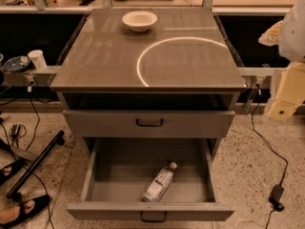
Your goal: Pick blue plastic bottle from middle drawer and place on counter
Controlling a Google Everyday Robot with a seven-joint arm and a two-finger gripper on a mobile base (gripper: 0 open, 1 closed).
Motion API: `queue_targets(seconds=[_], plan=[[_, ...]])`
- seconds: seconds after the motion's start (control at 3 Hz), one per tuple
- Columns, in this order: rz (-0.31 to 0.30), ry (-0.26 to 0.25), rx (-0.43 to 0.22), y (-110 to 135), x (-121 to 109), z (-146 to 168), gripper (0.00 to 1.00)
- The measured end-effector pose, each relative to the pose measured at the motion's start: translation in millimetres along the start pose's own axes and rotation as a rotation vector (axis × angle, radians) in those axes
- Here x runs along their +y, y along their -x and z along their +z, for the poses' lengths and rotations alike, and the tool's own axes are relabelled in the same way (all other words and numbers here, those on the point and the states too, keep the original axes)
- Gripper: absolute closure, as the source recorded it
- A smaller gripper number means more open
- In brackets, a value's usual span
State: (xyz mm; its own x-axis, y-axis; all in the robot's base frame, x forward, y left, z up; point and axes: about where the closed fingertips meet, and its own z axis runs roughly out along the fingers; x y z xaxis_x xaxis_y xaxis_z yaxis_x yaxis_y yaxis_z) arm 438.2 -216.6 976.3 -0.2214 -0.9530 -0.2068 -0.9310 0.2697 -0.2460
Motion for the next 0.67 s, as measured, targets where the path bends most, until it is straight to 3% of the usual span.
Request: queue_targets(seconds=[0.33, 0.67], plan=[[0.000, 0.000, 0.000, 0, 0, 0, 0.00], [-0.049, -0.022, -0.008, -3, 12, 14, 0.00]])
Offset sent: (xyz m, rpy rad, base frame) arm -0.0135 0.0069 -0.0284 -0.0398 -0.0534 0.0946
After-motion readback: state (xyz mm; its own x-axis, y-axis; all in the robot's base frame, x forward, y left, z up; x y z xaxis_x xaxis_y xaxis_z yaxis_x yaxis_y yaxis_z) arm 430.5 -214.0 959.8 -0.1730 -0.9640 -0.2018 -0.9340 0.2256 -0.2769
